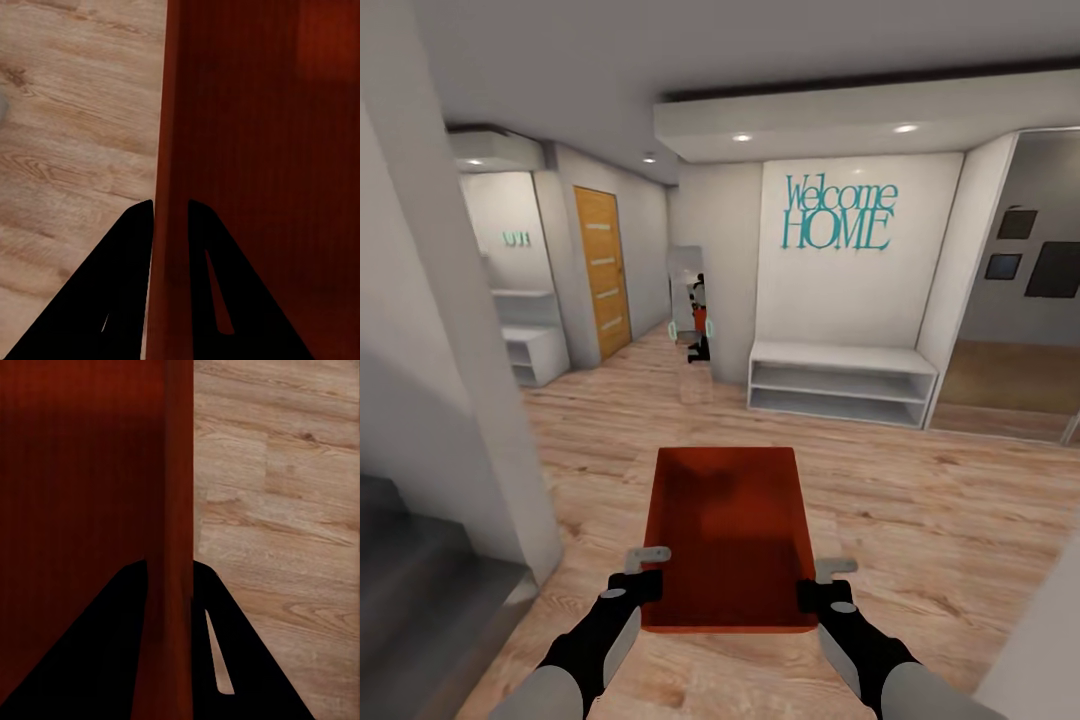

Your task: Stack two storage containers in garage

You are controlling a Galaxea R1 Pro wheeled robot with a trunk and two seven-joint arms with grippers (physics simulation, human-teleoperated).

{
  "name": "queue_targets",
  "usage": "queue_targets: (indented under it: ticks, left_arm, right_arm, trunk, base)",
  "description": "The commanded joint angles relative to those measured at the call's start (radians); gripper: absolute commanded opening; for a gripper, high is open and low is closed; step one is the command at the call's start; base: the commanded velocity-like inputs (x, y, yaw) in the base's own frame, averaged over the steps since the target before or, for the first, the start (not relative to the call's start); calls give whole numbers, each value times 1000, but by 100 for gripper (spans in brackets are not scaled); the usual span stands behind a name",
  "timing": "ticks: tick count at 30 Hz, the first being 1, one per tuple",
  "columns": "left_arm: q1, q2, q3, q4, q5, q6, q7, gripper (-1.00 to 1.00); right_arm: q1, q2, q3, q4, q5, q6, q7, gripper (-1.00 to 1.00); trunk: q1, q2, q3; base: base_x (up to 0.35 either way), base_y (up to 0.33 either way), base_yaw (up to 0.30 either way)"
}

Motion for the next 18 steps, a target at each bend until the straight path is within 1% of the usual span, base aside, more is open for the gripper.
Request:
queue_targets:
  ticks: [1, 18]
  left_arm:
    - [0, 7, 34, -5, -14, 7, 60, -100]
    - [0, 7, 34, -5, -14, 7, 60, -100]
  right_arm:
    - [-1, -1, -12, -1, -15, 0, 0, -100]
    - [-1, -2, -12, -1, -14, 0, 1, -100]
  trunk:
    - [1, -1, 0]
    - [1, -1, 0]
  base:
    - [323, 0, 0]
    - [323, 0, 0]
